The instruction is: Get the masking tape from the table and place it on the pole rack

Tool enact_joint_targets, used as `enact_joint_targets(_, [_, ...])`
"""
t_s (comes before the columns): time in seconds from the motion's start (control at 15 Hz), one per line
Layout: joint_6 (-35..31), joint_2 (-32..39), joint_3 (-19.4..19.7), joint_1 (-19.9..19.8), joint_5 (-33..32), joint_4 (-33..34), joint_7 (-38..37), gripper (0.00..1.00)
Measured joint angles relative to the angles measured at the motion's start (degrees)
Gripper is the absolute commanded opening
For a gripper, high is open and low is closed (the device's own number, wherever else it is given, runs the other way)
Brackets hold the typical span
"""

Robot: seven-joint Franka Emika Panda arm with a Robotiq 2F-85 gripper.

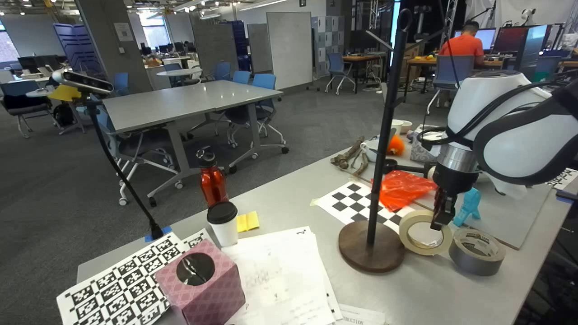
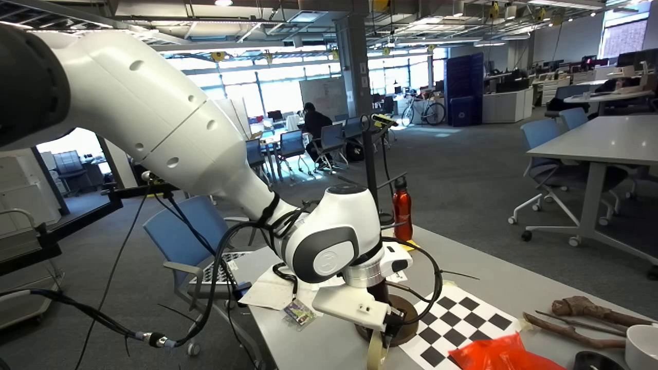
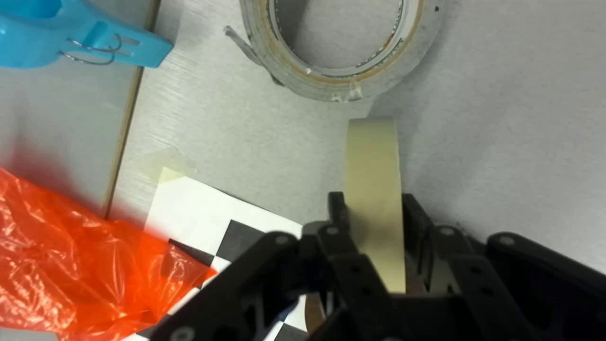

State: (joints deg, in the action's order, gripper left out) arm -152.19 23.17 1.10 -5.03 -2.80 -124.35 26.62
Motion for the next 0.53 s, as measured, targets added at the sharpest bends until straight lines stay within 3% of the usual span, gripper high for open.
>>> enact_joint_targets(0.53, [0.0, -3.8, -1.7, -3.2, 0.9, -0.3, -0.1, 0.08])
